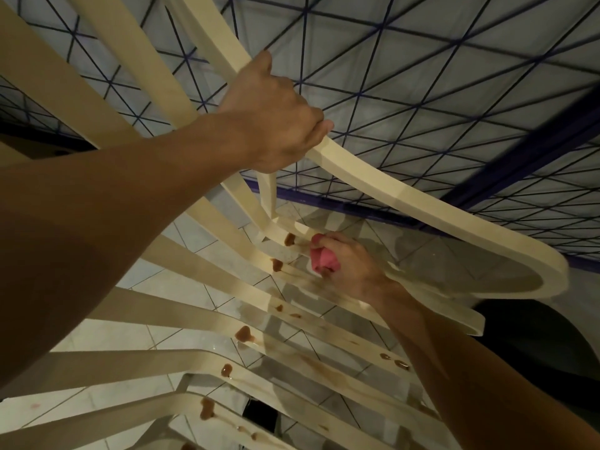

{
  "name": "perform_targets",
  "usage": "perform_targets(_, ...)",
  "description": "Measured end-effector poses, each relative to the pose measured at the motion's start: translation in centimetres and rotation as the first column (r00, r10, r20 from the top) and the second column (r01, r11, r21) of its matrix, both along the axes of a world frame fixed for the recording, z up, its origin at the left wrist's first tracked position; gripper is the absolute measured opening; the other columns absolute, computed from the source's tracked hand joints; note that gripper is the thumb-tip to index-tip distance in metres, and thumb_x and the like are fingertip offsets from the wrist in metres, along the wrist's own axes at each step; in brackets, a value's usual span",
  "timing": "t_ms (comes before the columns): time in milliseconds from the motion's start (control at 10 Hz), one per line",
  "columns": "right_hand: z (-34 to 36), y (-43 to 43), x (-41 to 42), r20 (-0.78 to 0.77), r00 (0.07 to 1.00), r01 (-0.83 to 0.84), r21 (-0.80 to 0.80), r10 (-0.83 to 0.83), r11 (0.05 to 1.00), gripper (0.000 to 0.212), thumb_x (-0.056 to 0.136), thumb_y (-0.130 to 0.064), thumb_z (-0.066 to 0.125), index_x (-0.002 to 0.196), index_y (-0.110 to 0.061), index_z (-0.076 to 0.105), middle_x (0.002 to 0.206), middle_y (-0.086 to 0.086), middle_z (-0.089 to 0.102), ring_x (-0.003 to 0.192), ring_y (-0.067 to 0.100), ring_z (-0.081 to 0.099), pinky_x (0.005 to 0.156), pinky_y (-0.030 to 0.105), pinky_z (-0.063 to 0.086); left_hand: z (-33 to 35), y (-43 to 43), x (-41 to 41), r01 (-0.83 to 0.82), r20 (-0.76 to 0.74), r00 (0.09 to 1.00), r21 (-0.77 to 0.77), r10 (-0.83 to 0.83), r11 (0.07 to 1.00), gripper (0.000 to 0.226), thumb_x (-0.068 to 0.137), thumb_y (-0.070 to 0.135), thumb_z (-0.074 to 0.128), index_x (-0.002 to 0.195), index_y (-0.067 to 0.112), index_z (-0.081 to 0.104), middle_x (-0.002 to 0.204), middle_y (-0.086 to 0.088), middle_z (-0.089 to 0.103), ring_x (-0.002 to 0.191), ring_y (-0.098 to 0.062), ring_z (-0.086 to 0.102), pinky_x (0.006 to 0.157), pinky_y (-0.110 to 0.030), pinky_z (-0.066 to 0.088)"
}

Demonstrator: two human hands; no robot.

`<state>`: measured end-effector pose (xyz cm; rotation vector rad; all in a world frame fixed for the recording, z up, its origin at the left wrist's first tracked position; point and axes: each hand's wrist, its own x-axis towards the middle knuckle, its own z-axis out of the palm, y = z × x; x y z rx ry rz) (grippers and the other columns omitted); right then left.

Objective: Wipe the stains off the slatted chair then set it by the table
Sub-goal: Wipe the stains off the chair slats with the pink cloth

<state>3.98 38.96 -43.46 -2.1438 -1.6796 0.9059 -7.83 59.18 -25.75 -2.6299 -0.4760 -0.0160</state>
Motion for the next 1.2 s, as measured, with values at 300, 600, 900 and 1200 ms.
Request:
perform_targets(300, 0.1, 3.2, -2.3, -0.030, 0.977, -0.207, 0.077, 0.209, 0.975, 0.039, 0.086, -0.010, 0.068, 0.123, -0.022, 0.066, 0.133, 0.003, 0.054, 0.123, 0.021, 0.045, 0.104, 0.039, 0.041, 0.0, 0.0, -0.1, -0.004, -0.031, 0.999, 0.040, 0.006, 0.999, 0.043, 0.106, 0.042, 0.021, 0.088, 0.023, 0.056, 0.074, -0.001, 0.064, 0.076, -0.027, 0.058, 0.088, -0.044, 0.034)
perform_targets(600, -1.1, -1.1, -0.3, -0.028, 0.998, -0.057, 0.065, 0.058, 0.996, 0.053, 0.086, -0.016, 0.072, 0.128, -0.043, 0.056, 0.137, -0.012, 0.051, 0.120, 0.021, 0.051, 0.095, 0.042, 0.052, 0.0, 0.0, -0.2, -0.006, -0.036, 0.999, 0.045, 0.008, 0.999, 0.044, 0.106, 0.041, 0.021, 0.087, 0.023, 0.056, 0.074, -0.001, 0.064, 0.076, -0.027, 0.058, 0.085, -0.043, 0.034)
perform_targets(900, -1.2, 1.8, -0.3, -0.141, 0.990, 0.015, -0.045, -0.021, 0.999, 0.046, 0.090, -0.016, 0.070, 0.130, -0.035, 0.058, 0.132, -0.006, 0.056, 0.118, 0.018, 0.056, 0.100, 0.039, 0.053, 0.3, -0.1, -0.1, -0.013, -0.046, 0.999, 0.024, 0.014, 1.000, 0.044, 0.106, 0.041, 0.018, 0.088, 0.022, 0.054, 0.075, -0.002, 0.064, 0.076, -0.027, 0.058, 0.089, -0.043, 0.034)
perform_targets(1200, -1.5, 7.4, -3.9, -0.158, 0.947, 0.257, -0.157, -0.281, 0.954, 0.022, 0.090, -0.029, 0.071, 0.110, -0.030, 0.062, 0.110, -0.004, 0.061, 0.108, 0.019, 0.058, 0.097, 0.030, 0.050, 0.4, -0.4, 0.0, -0.032, -0.055, 0.998, -0.007, 0.031, 0.999, 0.046, 0.106, 0.042, 0.015, 0.087, 0.022, 0.052, 0.076, -0.002, 0.062, 0.078, -0.027, 0.057, 0.091, -0.045, 0.032)
